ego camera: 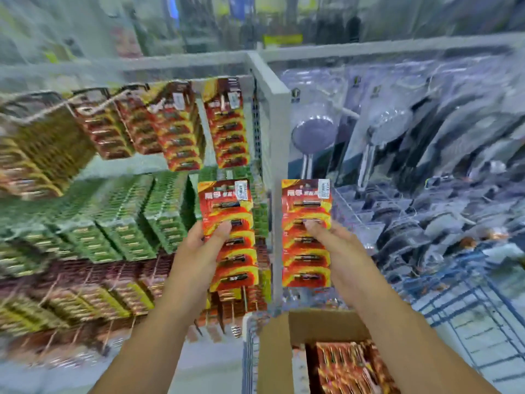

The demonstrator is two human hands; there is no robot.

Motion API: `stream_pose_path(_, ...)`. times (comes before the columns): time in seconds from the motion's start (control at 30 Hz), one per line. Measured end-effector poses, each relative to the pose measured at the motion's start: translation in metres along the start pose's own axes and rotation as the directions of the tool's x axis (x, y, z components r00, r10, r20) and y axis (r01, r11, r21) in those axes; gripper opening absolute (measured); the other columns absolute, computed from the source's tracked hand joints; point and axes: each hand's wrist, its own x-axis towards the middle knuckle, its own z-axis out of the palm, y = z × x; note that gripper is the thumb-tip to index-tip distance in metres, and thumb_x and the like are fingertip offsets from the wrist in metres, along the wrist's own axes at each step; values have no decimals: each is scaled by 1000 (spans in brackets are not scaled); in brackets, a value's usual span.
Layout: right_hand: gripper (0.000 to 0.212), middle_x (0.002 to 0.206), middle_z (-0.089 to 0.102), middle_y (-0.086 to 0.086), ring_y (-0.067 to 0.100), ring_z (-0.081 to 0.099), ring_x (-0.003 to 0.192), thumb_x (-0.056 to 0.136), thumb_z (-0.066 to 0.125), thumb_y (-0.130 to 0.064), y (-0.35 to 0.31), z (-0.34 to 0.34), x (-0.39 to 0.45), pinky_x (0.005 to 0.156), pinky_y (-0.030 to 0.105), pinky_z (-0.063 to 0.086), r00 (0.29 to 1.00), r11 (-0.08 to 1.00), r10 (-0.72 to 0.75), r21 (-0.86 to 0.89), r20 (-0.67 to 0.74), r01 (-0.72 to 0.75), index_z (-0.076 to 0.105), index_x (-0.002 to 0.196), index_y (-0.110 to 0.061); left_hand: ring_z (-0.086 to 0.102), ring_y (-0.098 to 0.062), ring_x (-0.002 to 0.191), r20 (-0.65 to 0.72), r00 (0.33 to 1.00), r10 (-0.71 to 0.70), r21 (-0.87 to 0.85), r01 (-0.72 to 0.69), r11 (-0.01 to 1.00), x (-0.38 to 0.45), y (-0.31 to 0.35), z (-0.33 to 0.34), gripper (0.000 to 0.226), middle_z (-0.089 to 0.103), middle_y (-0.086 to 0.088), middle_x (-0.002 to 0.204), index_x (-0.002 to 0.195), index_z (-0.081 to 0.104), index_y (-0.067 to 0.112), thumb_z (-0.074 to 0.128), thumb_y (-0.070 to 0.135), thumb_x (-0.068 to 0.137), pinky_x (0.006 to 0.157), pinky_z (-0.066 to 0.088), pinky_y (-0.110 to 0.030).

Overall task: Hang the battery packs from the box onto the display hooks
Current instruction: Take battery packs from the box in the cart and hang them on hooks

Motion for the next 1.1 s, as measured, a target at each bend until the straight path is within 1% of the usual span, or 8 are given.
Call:
stream_pose_path(0.13, 17, 105, 80, 14, 33, 78, 91, 101, 67, -26, -28, 25, -1, 81, 48, 60, 994, 999, -21, -33, 103, 24, 77, 110, -17, 77, -28, 79, -92, 992, 91, -21, -94, 995, -21, 36, 1, 17, 80, -8, 97, 115, 73, 27, 64, 30, 100, 67, 64, -45)
stream_pose_path(0.23, 19, 106, 80, 7, 29, 79, 95, 102, 65, -32, -43, 47, -5, 86, 49, 62, 986, 994, -39, -94, 162, 55, 74, 115, -22, 79, -30, 87, -148, 981, 126, 20, -124, 992, -27, 54, -2, 18, 81, -6, 101, 116, 70, 31, 64, 36, 101, 78, 64, -50)
stream_pose_path(0.37, 27, 107, 81, 4, 28, 79, 98, 98, 68, -40, -60, 77, -3, 93, 54, 60, 974, 988, -65, -125, 218, 94, 72, 119, -24, 79, -30, 91, -170, 970, 174, 4, -176, 984, -23, 77, -13, 17, 81, -4, 103, 116, 69, 33, 65, 37, 100, 81, 63, -52)
stream_pose_path(0.47, 33, 107, 81, 3, 27, 79, 97, 95, 70, -42, -68, 102, 7, 95, 53, 59, 971, 981, -102, -138, 214, 133, 71, 122, -22, 79, -29, 91, -148, 970, 195, -4, -198, 980, -7, 95, -24, 18, 81, -3, 104, 117, 70, 33, 63, 39, 101, 84, 62, -53)
stream_pose_path(0.6, 23, 104, 81, 2, 25, 80, 93, 100, 68, -38, -75, 132, 24, 87, 47, 62, 975, 984, -110, -117, 191, 134, 72, 118, -24, 80, -24, 88, -130, 968, 214, 20, -213, 977, 19, 110, -39, 23, 81, 2, 101, 121, 67, 34, 64, 42, 100, 76, 64, -47)
stream_pose_path(0.87, 23, 102, 81, 4, 27, 80, 91, 101, 66, -37, -79, 161, 56, 87, 51, 62, 989, 985, -119, -111, 92, 129, 71, 119, -24, 79, -27, 92, -81, 979, 185, 1, -186, 983, 63, 118, -62, 27, 81, -1, 105, 122, 69, 33, 65, 47, 99, 85, 63, -56)
stream_pose_path(0.97, 21, 101, 81, 6, 29, 80, 90, 101, 66, -35, -79, 165, 64, 83, 49, 63, 991, 989, -111, -93, 68, 117, 71, 117, -23, 80, -26, 89, -77, 983, 168, 9, -168, 986, 76, 118, -68, 25, 81, 1, 102, 120, 69, 34, 64, 48, 100, 81, 64, -56)
stream_pose_path(1.1, 19, 100, 82, 5, 27, 80, 89, 102, 65, -32, -76, 169, 71, 77, 44, 62, 990, 987, -136, -79, 30, 138, 71, 117, -22, 80, -24, 81, -86, 981, 174, 32, -172, 985, 90, 118, -69, 19, 82, 2, 93, 115, 71, 31, 64, 42, 101, 71, 65, -45)
